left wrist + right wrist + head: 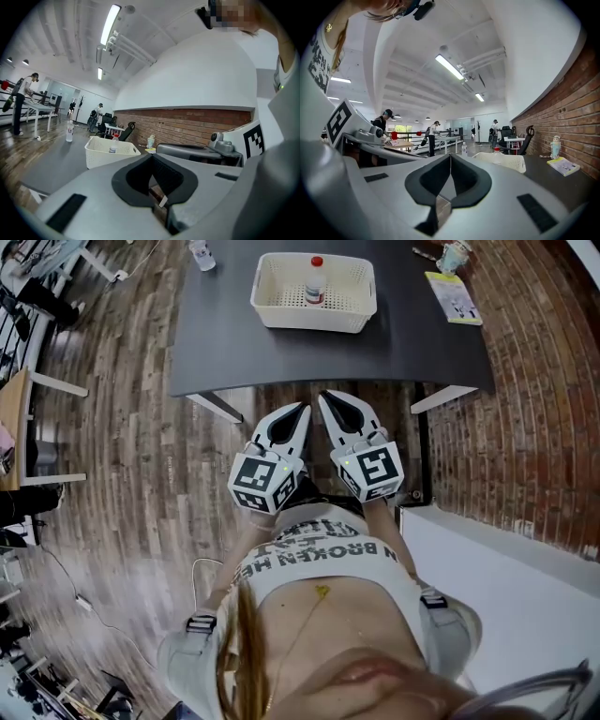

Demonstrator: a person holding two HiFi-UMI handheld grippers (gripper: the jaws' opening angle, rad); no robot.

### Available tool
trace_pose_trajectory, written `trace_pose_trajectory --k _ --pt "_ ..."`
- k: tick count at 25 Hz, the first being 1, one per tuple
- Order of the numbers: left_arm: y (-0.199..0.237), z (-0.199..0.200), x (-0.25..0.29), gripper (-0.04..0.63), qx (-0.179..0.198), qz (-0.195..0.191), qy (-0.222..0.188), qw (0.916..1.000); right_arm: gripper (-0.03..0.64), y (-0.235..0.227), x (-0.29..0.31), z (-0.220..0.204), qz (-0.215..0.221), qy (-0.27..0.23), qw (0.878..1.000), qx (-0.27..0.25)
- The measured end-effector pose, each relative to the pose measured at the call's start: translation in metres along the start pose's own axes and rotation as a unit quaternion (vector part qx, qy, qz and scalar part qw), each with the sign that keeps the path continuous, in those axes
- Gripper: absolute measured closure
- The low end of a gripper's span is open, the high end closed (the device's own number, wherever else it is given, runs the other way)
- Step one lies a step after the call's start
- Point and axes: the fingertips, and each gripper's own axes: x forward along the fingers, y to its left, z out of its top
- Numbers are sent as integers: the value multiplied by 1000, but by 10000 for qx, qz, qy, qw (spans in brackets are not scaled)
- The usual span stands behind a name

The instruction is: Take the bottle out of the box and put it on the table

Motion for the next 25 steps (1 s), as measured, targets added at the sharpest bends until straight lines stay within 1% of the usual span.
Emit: trace_pose_trajectory --k 8,12,16,25 --pt "30 3 3 591 71 -209 109 9997 607 3 28 -3 -187 99 9998 12" --pt "37 4 5 591 19 -283 143 9995 607 1 28 -8 -352 242 9990 106" --pt "44 3 10 591 -53 -296 178 9994 607 0 30 -14 -398 350 9985 147" --pt "60 8 45 591 -116 -232 200 9995 607 -35 58 -16 -371 410 9983 167"
